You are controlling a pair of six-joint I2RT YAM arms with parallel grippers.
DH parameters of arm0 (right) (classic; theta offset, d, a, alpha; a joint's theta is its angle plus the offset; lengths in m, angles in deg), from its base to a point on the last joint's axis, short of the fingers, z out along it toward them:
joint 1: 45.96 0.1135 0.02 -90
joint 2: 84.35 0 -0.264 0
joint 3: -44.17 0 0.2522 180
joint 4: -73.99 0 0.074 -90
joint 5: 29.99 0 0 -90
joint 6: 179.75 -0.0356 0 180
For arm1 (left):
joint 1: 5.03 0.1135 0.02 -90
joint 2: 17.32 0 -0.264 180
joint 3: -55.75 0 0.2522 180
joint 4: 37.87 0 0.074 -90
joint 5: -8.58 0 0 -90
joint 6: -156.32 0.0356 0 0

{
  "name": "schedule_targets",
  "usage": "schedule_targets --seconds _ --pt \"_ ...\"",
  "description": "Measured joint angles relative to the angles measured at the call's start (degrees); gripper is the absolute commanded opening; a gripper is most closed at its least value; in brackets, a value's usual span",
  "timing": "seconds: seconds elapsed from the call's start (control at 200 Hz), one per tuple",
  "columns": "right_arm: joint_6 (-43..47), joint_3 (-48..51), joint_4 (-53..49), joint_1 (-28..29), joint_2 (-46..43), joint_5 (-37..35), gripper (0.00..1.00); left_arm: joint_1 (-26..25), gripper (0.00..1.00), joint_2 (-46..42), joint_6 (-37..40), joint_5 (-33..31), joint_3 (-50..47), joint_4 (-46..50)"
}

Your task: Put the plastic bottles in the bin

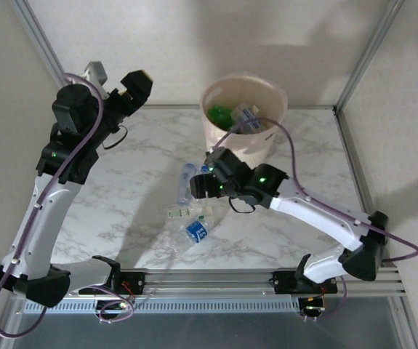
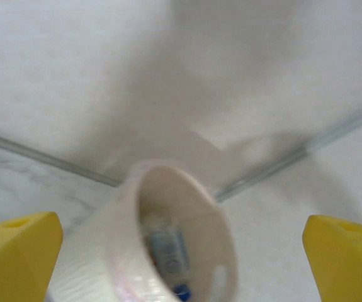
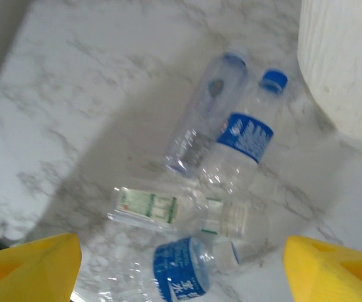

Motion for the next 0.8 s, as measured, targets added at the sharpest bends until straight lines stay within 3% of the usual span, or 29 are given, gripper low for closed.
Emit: schedule_targets --seconds 0.215,0.37,0.581,0.801 --pt "-4.2 1.2 1.3 0.5 8.3 -5.4 0.70 2.6 0.88 -0.6 0.9 -1.9 -11.9 3.9" --pt "-6.1 1.3 2.8 0.5 13.9 -8.6 0.68 4.2 0.85 -1.2 0.8 -2.3 -20.4 6.6" --pt "-6.6 2.8 3.9 1.1 17.0 -8.9 0.80 5.5 0.84 -2.3 0.9 -2.3 -26.0 7.8" --pt "-9.5 6.3 2.3 6.3 15.0 -7.4 0.89 6.4 0.82 -2.6 0.9 -1.3 -28.8 7.0"
